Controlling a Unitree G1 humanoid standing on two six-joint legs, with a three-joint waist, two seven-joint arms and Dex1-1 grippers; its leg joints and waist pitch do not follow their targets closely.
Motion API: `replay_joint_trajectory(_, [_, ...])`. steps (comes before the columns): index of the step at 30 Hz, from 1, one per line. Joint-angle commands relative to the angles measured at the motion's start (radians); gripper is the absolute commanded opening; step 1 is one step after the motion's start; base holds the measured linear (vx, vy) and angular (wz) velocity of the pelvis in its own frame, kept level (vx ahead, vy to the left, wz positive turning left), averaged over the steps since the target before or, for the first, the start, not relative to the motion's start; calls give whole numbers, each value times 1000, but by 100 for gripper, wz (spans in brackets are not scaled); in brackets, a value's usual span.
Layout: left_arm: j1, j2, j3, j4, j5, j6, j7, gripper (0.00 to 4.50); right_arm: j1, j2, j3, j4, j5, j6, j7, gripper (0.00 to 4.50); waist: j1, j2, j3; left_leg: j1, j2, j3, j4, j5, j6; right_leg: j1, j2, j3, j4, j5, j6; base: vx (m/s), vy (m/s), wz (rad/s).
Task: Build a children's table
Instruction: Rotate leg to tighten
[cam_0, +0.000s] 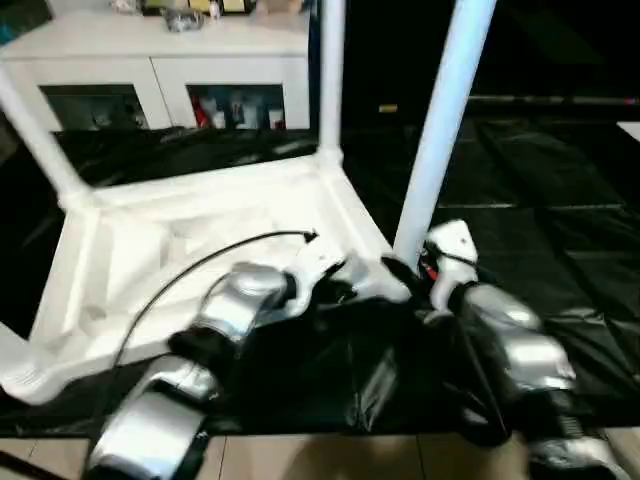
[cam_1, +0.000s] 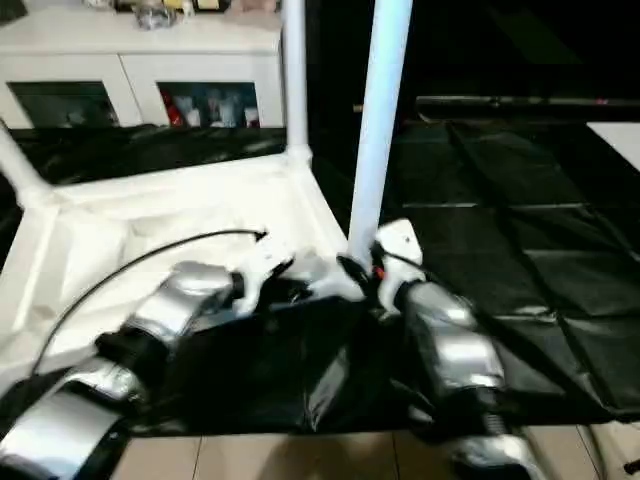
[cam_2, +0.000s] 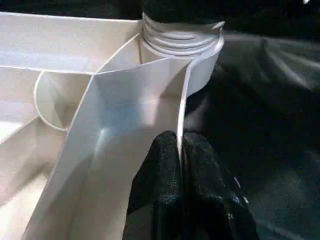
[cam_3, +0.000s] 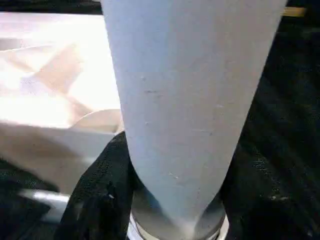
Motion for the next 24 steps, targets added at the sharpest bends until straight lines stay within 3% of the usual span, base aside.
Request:
replay_joint_trajectory(1, [-39, -10, 90, 13, -20, -1, 207, 0, 49, 68, 89, 47, 8, 33, 37, 198, -2, -13, -46, 16, 37, -28, -74, -329, -11, 23, -59, 40, -93, -343, -165, 0, 0, 0])
replay_joint_trajectory(4, [-42, -26, 67, 18, -16, -23, 152, 0, 33, 86, 118, 45, -4, -51, 79, 198, 1, -14, -50, 12, 37, -26, -71, -297, 6, 27, -59, 41, -87, -271, -176, 0, 0, 0])
replay_joint_trajectory(6, [-34, -21, 55, 13, -16, -27, 113, 0, 32, 82, 114, 28, 20, -54, 128, 198, 1, -14, -49, 9, 35, -24, -70, -281, 22, 30, -58, 40, -85, -249, -183, 0, 0, 0])
replay_joint_trajectory(7, [-29, -17, 47, 11, -15, -30, 91, 0, 32, 79, 109, 17, 38, -45, 160, 253, 2, -14, -49, 8, 36, -24, -69, -271, 29, 31, -59, 40, -84, -247, -185, 0, 0, 0])
replay_joint_trajectory(9, [-21, -9, 36, 9, -13, -30, 56, 0, 27, 62, 102, 0, 68, -27, 218, 266, 3, -15, -51, 8, 37, -25, -68, -267, 43, 34, -60, 39, -83, -245, -189, 0, 0, 0])
replay_joint_trajectory(12, [0, 14, 16, -13, -14, -29, -36, 0, 25, -18, 127, -36, 103, -7, 369, 280, 3, -21, -53, 4, 38, -23, -64, -227, 62, 39, -59, 38, -76, -176, -209, 0, 0, 0])
replay_joint_trajectory(14, [18, 36, -1, -38, -16, -32, -105, 0, 32, -89, 154, -60, 111, -4, 484, 301, 6, -19, -54, 2, 39, -20, -59, -200, 78, 40, -58, 38, -70, -128, -227, 0, 0, 0])
replay_joint_trajectory(15, [35, 57, -15, -61, -20, -48, -163, 0, 34, -135, 169, -63, 100, -20, 537, 301, 12, -25, -55, 1, 39, -22, -58, -184, 87, 44, -59, 35, -67, -116, -233, 0, 0, 0])
replay_joint_trajectory(17, [74, 96, -38, -118, -42, -70, -286, 0, 33, -200, 176, -59, 95, -40, 621, 301, 15, -20, -53, -1, 42, -20, -57, -178, 98, 42, -61, 35, -65, -115, -240, 0, 0, 0])
replay_joint_trajectory(24, [176, 205, -96, -305, -101, 12, -547, 0, 33, -290, 172, -85, 135, -23, 798, 301, 20, -15, -51, 10, 53, -18, -64, -224, 75, 33, -56, 37, -63, -158, -262, 0, 0, 0])
